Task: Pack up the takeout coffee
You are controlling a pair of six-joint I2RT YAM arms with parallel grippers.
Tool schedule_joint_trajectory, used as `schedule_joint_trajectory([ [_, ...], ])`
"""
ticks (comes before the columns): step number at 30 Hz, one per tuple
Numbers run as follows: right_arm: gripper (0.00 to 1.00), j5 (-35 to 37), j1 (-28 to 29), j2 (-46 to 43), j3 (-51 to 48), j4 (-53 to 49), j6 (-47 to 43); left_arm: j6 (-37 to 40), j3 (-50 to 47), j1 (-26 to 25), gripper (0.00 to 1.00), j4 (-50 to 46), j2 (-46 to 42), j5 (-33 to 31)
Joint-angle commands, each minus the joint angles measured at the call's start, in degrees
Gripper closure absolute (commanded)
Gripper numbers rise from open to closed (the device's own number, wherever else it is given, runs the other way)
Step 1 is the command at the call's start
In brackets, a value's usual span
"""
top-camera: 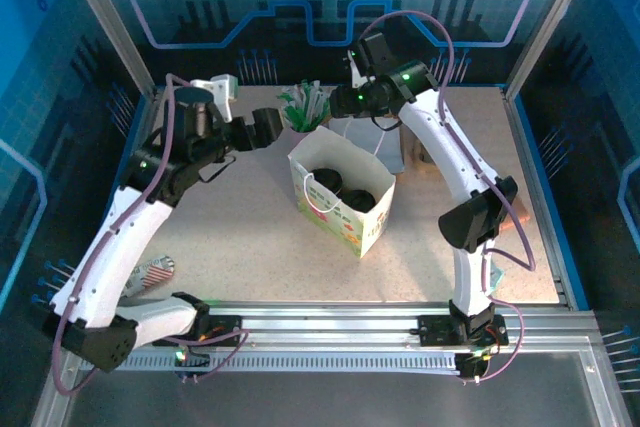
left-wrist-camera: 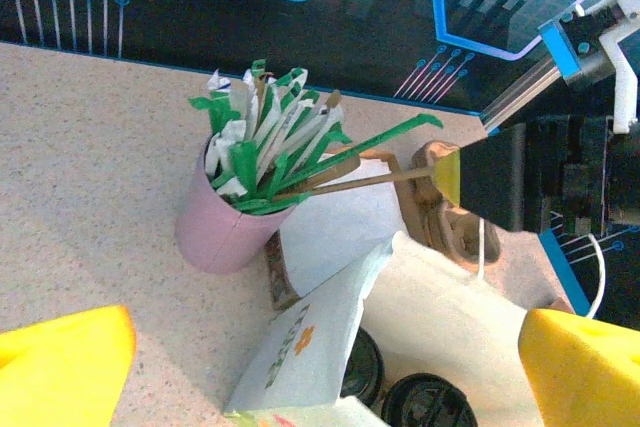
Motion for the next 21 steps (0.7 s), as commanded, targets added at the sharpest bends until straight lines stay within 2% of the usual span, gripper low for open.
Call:
schedule_joint_trajectory([
  [1,0.45,-1.0,-0.4,1.0,2.3,-1.2,-0.5,-0.7,-2.4,0.1,0.01,-0.5,-3.6,-2.2],
  [8,0.56,-2.3,-0.3,2.4,3.5,-1.3,0.0,0.2,-6.5,0.1,0.01,-2.1,-8.2,-4.5],
  [15,0.62,-2.2,-0.1,4.1,5.0,-2.1,-0.2,0.7,-10.1,0.1,0.01,-2.9,-11.2,-6.0],
  [21,0.73,-1.8,0.0,4.7,7.3,-3.0,-0.3,1.6,-12.2,0.2,0.01,-3.3,-12.6,-7.1],
])
